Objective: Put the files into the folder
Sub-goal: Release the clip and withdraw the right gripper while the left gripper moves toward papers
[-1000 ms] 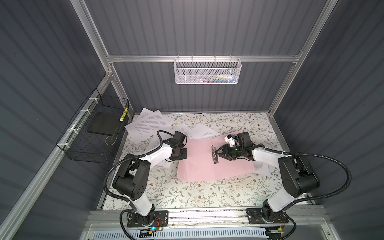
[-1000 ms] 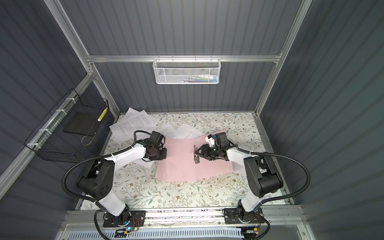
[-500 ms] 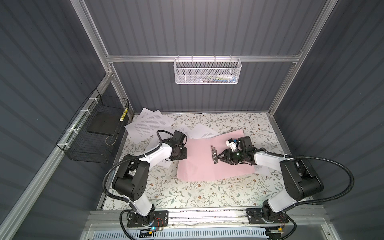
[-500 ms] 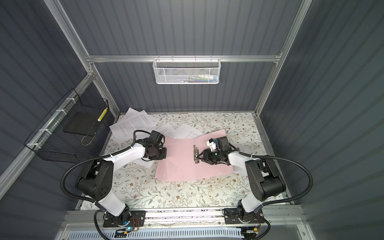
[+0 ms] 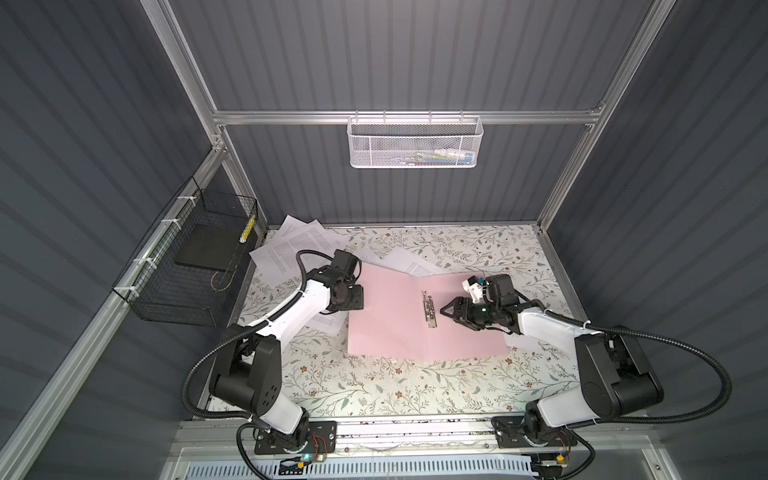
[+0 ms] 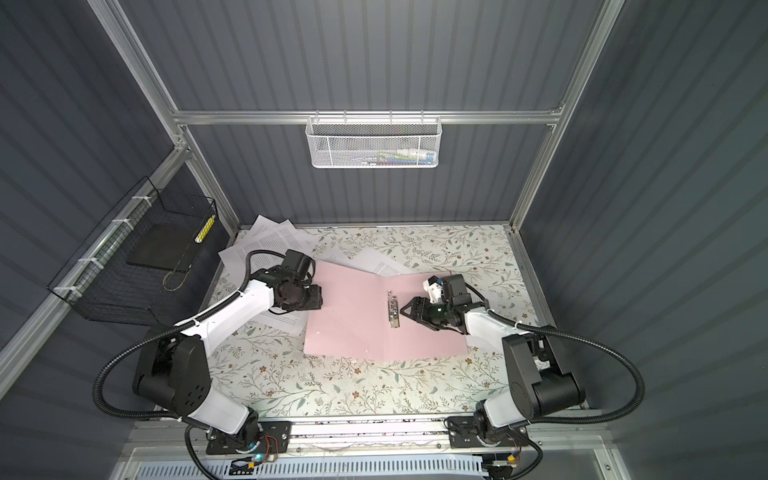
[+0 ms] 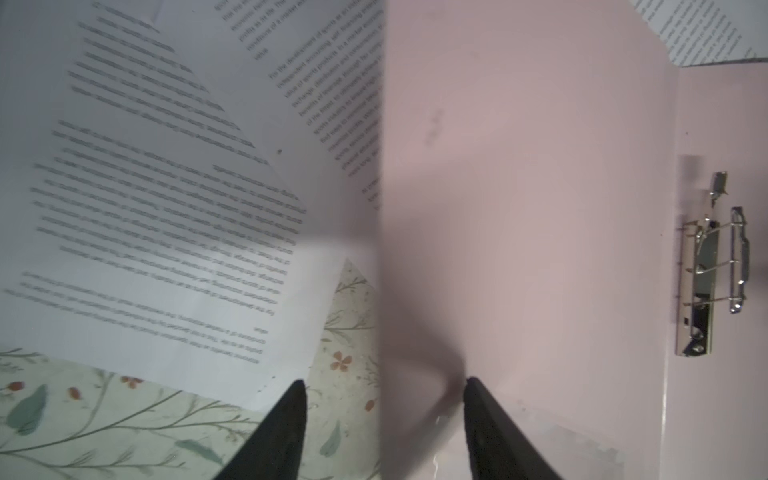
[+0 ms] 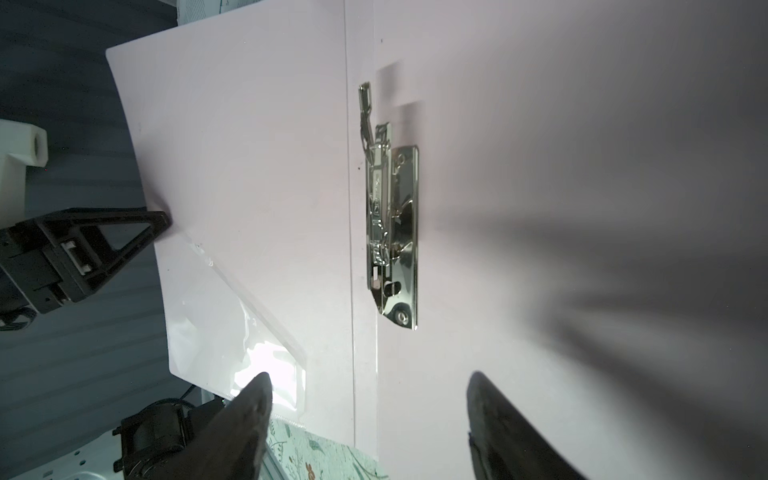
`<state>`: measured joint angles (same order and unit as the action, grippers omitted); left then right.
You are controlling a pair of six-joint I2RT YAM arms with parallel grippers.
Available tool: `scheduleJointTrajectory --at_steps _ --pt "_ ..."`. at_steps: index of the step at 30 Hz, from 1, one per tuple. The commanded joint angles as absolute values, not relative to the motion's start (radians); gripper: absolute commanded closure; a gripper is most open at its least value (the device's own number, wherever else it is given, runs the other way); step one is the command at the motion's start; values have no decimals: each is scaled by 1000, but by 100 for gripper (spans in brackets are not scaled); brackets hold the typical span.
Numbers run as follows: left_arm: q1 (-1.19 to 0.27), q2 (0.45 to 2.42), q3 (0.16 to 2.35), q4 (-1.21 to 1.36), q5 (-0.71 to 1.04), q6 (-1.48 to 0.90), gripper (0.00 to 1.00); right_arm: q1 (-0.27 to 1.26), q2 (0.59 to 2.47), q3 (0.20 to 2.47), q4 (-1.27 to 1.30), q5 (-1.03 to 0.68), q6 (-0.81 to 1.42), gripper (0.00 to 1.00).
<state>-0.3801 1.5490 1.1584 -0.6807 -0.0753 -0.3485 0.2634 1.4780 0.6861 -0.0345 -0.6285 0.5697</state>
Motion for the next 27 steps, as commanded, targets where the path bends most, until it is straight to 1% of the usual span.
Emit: scheduleJointTrajectory --at_steps 1,4,6,7,9,11,13,16,20,22,25,27 --pt "-334 1482 1238 -765 -86 -330 27 262 1465 687 -97 -585 531 26" --pt "-333 1457 1329 -807 -42 -303 25 254 1444 681 -125 -533 518 25" --pt "-369 1457 1402 -849 1 -299 25 212 1416 661 -114 -519 532 21" --pt "-422 1462 1460 -868 -30 -296 24 189 1409 651 -107 -525 538 19" --pt "-576 1495 1556 -913 -102 -301 22 129 1384 645 -114 -527 534 18" --pt "-689 1539 1603 -899 -81 -329 20 87 1362 652 -140 -498 523 12" --pt "-765 1596 1618 -854 -49 -358 20 43 1345 656 -153 -476 522 8" --pt "-860 1727 1647 -795 -20 -377 19 -43 1329 654 -164 -463 543 1" --pt "-935 1941 1739 -697 64 -385 18 -161 1292 646 -163 -431 571 1" --pt "-948 2064 1844 -699 119 -394 19 -199 1284 652 -165 -407 586 1" --pt "-961 2223 1987 -681 135 -399 19 -258 1276 663 -169 -351 600 1" --pt "-960 2330 2108 -706 157 -400 19 -298 1292 674 -161 -347 610 1"
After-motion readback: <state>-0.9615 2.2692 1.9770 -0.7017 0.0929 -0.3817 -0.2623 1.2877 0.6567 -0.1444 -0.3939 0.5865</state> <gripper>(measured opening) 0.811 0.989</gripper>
